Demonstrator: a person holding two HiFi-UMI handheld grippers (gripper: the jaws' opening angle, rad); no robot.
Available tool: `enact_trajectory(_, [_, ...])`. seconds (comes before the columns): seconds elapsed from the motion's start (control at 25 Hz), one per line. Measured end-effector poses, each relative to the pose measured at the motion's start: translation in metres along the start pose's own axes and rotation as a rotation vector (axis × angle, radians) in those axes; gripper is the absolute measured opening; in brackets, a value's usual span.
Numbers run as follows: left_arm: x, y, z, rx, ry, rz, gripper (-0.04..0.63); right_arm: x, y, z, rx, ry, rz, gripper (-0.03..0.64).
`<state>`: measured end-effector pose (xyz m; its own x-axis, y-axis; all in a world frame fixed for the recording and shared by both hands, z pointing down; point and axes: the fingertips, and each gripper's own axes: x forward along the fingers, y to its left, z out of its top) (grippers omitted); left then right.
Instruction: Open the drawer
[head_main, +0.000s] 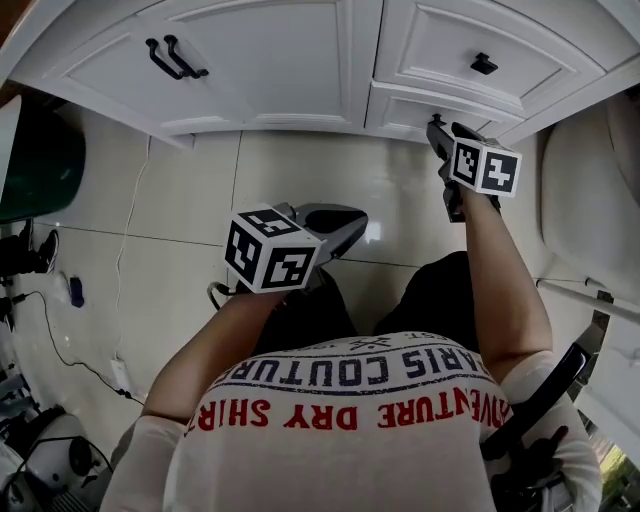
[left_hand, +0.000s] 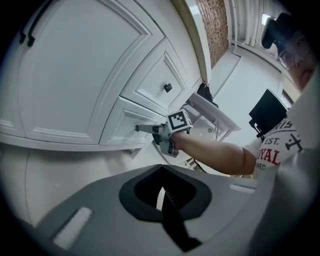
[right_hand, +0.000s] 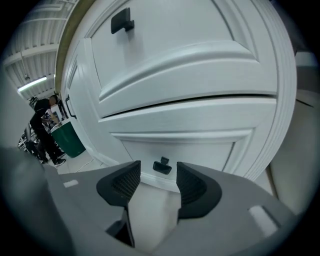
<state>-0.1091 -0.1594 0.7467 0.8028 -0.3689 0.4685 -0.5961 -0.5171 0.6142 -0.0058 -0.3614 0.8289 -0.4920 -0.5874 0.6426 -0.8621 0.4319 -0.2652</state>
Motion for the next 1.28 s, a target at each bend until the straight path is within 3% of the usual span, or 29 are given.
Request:
enact_trajectory(0.2, [-0.008, 0.006, -0.017, 0.119, 0.079, 0.086, -0.015, 0.015, -0.001, 0.003, 0.002, 0.011, -0.043, 0.225])
enact_trajectory(0.44, [-0.008, 0.006, -0.026, 0.172, 0.123, 0.105, -0.015, 0.021, -0.012, 0.001, 0.055, -0.008, -0.11, 0.187])
enact_trajectory(0.72, [-0.011, 0.007, -0.028, 0.166, 0.124, 0.099, -0.015, 0.026, -0.007, -0.003, 0.076, 0.01, -0.11, 0.15])
enact_trajectory(0.92, [-0.026, 0.015, -0.016, 0.147, 0.074, 0.122, -0.015, 0.025, -0.006, -0.003, 0.076, 0.025, -0.116, 0.147])
enact_trajectory(1.12, [-0.038, 0.024, -0.001, 0.15, 0.036, 0.154, -0.015, 0.023, -0.006, -0.007, -0.004, 0.017, -0.16, 0.146])
enact_trajectory(1.28, [-0.043, 0.025, 0.002, 0.146, 0.018, 0.159, -0.015, 0.016, -0.001, -0.013, 0.001, 0.021, -0.151, 0.144])
